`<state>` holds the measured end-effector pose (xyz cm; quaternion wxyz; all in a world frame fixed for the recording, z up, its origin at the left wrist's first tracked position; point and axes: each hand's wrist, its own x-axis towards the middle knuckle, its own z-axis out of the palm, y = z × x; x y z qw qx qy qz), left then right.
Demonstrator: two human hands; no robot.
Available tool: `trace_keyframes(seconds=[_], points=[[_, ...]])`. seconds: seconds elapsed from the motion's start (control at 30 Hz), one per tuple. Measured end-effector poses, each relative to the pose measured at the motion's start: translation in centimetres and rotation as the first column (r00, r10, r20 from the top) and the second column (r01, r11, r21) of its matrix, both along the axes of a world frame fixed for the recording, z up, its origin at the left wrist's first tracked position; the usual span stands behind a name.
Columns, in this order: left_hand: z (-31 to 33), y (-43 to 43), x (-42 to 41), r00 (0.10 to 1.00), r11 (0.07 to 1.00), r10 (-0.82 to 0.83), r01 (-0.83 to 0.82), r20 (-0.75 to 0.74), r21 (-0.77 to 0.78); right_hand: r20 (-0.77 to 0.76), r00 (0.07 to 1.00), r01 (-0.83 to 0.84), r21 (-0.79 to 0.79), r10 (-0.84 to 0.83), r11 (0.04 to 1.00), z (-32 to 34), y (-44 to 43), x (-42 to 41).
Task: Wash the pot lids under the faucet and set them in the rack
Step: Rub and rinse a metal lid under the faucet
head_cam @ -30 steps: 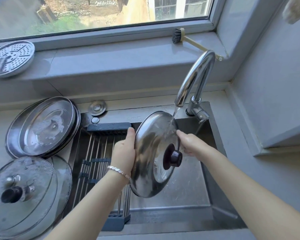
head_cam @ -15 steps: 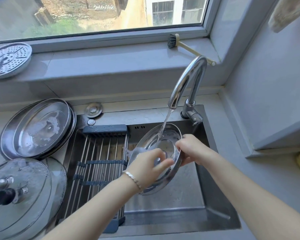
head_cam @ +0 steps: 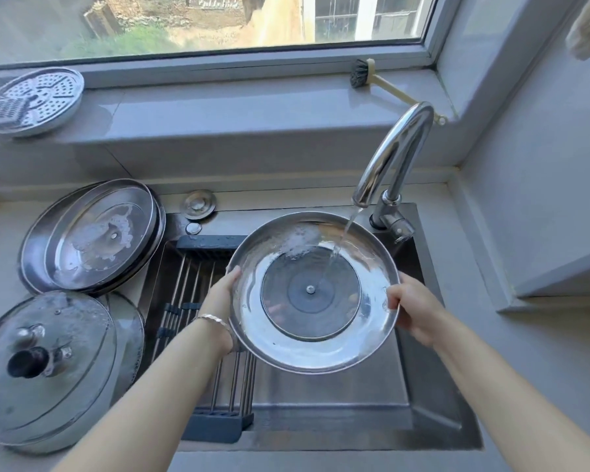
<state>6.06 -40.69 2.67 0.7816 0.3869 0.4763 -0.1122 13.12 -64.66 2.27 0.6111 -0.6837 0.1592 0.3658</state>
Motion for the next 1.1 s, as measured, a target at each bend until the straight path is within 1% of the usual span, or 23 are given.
trace_keyframes(seconds=[0.03,0.07,0.1,0.13,0.17,0.2,0.23,0.27,0.37,0.43,0.5,0.53,0.6,0.63,0.67,0.77,0.8,0.83,0.9,1.0,1.03,1.07,1.1], points=[[0.2,-0.1,-0.2,1.000,0.996,0.008,-0.010,-0.018,-0.089,0.033,0.999,-0.013,-0.013,0.013,1.000,-0.2,0.1,-0.1],[0.1,-0.1,-0.5,1.000,0.996,0.019,-0.020,-0.013,-0.086,0.095,0.994,-0.045,-0.066,0.051,0.997,-0.3,0.2,-0.2],[0.1,-0.3,-0.6,0.999,0.998,0.033,-0.032,0.013,-0.061,0.186,0.975,-0.089,-0.165,0.119,0.982,-0.5,0.3,-0.3],[-0.1,-0.5,-0.8,0.998,0.998,0.047,-0.045,0.047,-0.047,0.280,0.928,-0.142,-0.342,0.245,0.929,-0.8,0.3,-0.4],[-0.1,-0.6,-1.0,0.995,0.997,0.064,-0.060,0.080,-0.054,0.330,0.835,-0.190,-0.579,0.441,0.793,-1.1,0.4,-0.7],[0.4,-1.1,-1.2,0.992,0.995,0.074,-0.068,0.099,-0.067,0.327,0.684,-0.190,-0.783,0.652,0.592,-1.3,0.8,-1.2],[0.7,-1.6,-1.3,0.992,0.995,0.077,-0.070,0.103,-0.068,0.283,0.545,-0.180,-0.880,0.790,0.440,-1.6,1.4,-1.8],[0.8,-2.0,-1.4,0.991,0.995,0.078,-0.071,0.110,-0.067,0.243,0.466,-0.207,-0.905,0.851,0.372,-1.9,2.2,-2.5],[1.5,-4.2,-1.5,0.992,0.998,0.062,-0.060,0.112,-0.023,0.217,0.518,-0.292,-0.865,0.828,0.409,-2.3,5.7,-3.5],[1.6,-5.5,-1.2,0.990,0.996,0.083,-0.084,0.111,0.005,0.347,0.459,-0.234,-0.841,0.818,0.488,-2.9,7.6,-3.0],[1.7,-5.7,-0.8,0.979,0.988,0.153,-0.153,0.131,-0.010,0.422,0.290,-0.322,-0.802,0.859,0.503,-2.8,8.6,-3.2],[1.9,-5.6,-0.7,0.979,0.987,0.161,-0.163,0.122,0.008,0.441,0.163,-0.379,-0.798,0.883,0.469,-2.7,8.7,-3.4],[2.0,-4.8,-0.8,0.983,0.988,0.152,-0.154,0.106,0.005,0.469,-0.085,-0.370,-0.834,0.879,0.409,-3.0,7.8,-4.0],[2.1,-4.4,-0.9,0.984,0.989,0.149,-0.151,0.101,0.008,0.443,-0.133,-0.349,-0.858,0.887,0.376,-3.1,6.9,-3.7],[1.8,-4.0,-1.1,0.984,0.988,0.144,-0.148,0.106,0.032,0.413,-0.090,-0.341,-0.868,0.906,0.362,-3.3,6.1,-3.1],[1.4,-4.5,-1.5,0.992,0.985,0.073,-0.088,0.107,0.146,0.392,0.228,-0.281,-0.850,0.891,0.446,-3.0,5.7,-0.6],[1.6,-5.0,-1.5,0.993,0.988,0.071,-0.082,0.089,0.134,0.401,0.286,-0.262,-0.841,0.871,0.473,-2.8,6.5,-0.3],[2.0,-5.6,-1.5,0.994,0.991,0.080,-0.087,0.075,0.100,0.406,0.297,-0.269,-0.833,0.864,0.484,-2.4,7.5,-0.3],[2.3,-6.2,-1.1,0.987,0.989,0.128,-0.134,0.093,0.058,0.471,0.171,-0.343,-0.795,0.866,0.500,-1.7,9.5,-1.7],[3.1,-5.4,-1.0,0.981,0.989,0.141,-0.146,0.135,0.028,0.514,-0.170,-0.449,-0.800,0.841,0.398,-2.5,9.1,-4.0],[3.5,-4.9,-1.2,0.983,0.992,0.121,-0.126,0.134,0.027,0.509,-0.237,-0.438,-0.816,0.827,0.377,-3.0,8.0,-4.0],[3.5,-4.4,-1.5,0.989,0.993,0.102,-0.109,0.111,0.055,0.492,-0.247,-0.416,-0.832,0.835,0.367,-3.4,7.0,-3.7],[3.1,-3.8,-1.8,0.992,0.990,0.075,-0.086,0.098,0.110,0.477,-0.187,-0.397,-0.837,0.859,0.378,-3.7,6.0,-3.1]])
